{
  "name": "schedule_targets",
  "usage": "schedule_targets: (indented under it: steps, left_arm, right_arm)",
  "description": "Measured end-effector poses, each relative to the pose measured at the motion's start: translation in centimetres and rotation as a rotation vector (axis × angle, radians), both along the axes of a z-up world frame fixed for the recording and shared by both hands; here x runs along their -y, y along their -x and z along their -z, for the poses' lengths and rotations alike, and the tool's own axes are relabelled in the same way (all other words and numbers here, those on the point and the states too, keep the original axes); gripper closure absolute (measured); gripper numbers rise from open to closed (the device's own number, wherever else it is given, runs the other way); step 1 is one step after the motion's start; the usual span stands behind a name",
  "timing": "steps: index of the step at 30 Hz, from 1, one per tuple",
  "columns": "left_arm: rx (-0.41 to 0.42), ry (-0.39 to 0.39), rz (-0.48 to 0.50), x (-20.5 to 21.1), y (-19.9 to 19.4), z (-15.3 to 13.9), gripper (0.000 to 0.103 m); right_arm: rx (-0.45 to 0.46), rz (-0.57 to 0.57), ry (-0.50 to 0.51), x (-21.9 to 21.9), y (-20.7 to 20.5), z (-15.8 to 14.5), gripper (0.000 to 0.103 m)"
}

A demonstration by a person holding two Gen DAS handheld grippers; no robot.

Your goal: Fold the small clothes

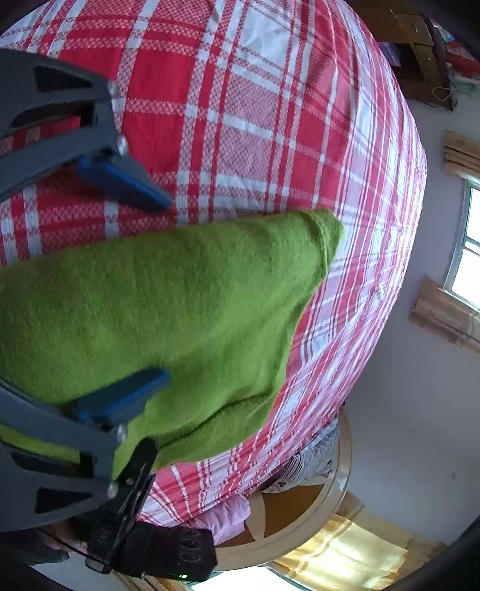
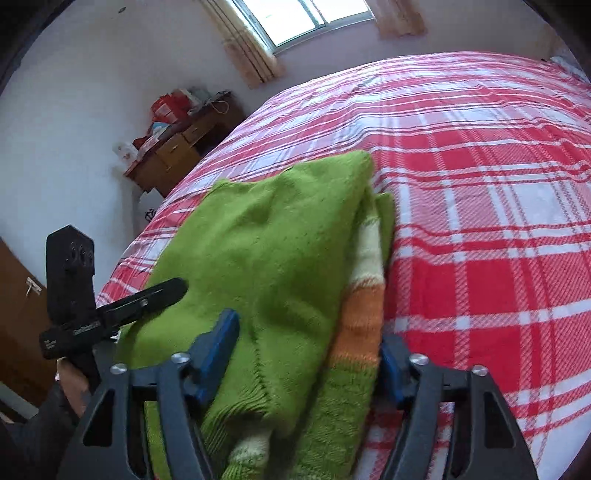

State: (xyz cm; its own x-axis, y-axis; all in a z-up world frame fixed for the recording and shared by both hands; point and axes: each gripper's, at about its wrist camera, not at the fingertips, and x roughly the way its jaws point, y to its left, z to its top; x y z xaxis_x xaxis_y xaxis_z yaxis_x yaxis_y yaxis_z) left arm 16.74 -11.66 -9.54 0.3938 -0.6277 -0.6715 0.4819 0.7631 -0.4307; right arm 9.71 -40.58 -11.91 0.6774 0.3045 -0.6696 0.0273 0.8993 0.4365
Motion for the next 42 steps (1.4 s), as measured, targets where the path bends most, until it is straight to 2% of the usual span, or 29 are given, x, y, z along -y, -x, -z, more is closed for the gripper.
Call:
schedule_targets:
  steps: [1, 3, 4, 6, 9, 11, 17, 21, 25, 26, 28, 32, 33, 34, 36, 38, 41, 42]
  left_arm:
    - [-0.012, 0.026, 0.018, 0.1, 0.1, 0.0, 0.040]
    - [-0.019, 0.038, 0.017, 0.1, 0.2, 0.1, 0.042]
    - [-0.020, 0.037, 0.017, 0.1, 0.2, 0.1, 0.044]
    - [-0.031, 0.039, 0.013, 0.0, 0.5, 0.0, 0.049]
    - [-0.066, 0.048, -0.002, -0.7, 1.4, -0.4, 0.057]
    - [-0.093, 0.031, 0.003, -1.3, 2.6, -0.8, 0.059]
    - [-0.130, -0.027, 0.065, -4.4, 8.9, -1.5, 0.059]
    - [-0.146, -0.023, 0.068, -6.5, 12.9, -1.3, 0.059]
    - [-0.121, -0.050, 0.071, -7.5, 15.8, -1.4, 0.056]
    - [-0.113, -0.058, 0.071, -7.4, 15.7, -1.4, 0.053]
    - [-0.083, -0.095, 0.055, -7.2, 15.3, -1.5, 0.039]
    - [-0.022, -0.147, 0.022, -6.1, 13.9, -1.4, 0.017]
    - [-0.021, -0.150, 0.018, -5.8, 13.3, -1.1, 0.009]
    - [-0.032, -0.144, 0.020, -5.7, 12.9, -0.7, 0.006]
    - [-0.026, -0.136, 0.013, -5.4, 12.5, -0.5, 0.006]
    - [0.007, -0.166, 0.010, -5.2, 13.1, -0.6, 0.007]
    - [0.041, -0.156, 0.027, -4.8, 13.9, -0.8, 0.023]
    - [0.040, -0.135, 0.036, -4.8, 14.1, -0.8, 0.033]
  right_arm:
    - [0.001, -0.001, -0.020, 0.1, -0.1, 0.1, 0.046]
    - [0.004, 0.004, -0.066, 0.4, -0.5, 0.5, 0.056]
    - [0.001, 0.010, -0.078, 0.5, -0.6, 0.6, 0.057]
    - [-0.012, 0.027, -0.068, 0.1, -0.4, 0.4, 0.063]
    - [-0.029, 0.041, -0.070, -0.8, 0.2, -0.4, 0.067]
    - [-0.044, 0.047, -0.098, -1.2, 1.3, -0.7, 0.067]
    - [-0.083, 0.001, -0.216, -3.4, 7.2, 0.0, 0.068]
    - [-0.073, -0.017, -0.279, -5.4, 12.0, 1.0, 0.067]
    - [-0.046, -0.019, -0.245, -7.8, 15.6, 1.3, 0.067]
    - [-0.041, -0.017, -0.231, -8.3, 16.2, 1.2, 0.067]
    - [-0.033, -0.013, -0.197, -9.0, 16.7, 1.0, 0.064]
    - [-0.050, 0.018, -0.166, -8.4, 15.3, 0.6, 0.052]
    - [-0.045, 0.027, -0.170, -8.0, 15.0, 0.6, 0.048]
    - [-0.031, 0.037, -0.174, -7.8, 14.7, 0.6, 0.045]
    - [-0.020, 0.034, -0.191, -7.5, 14.1, 1.1, 0.042]
    - [0.009, 0.024, -0.168, -7.7, 13.7, 1.3, 0.042]
    - [0.028, 0.025, -0.091, -8.6, 13.9, 1.1, 0.042]
    - [0.030, 0.029, -0.057, -8.8, 14.1, 0.9, 0.046]
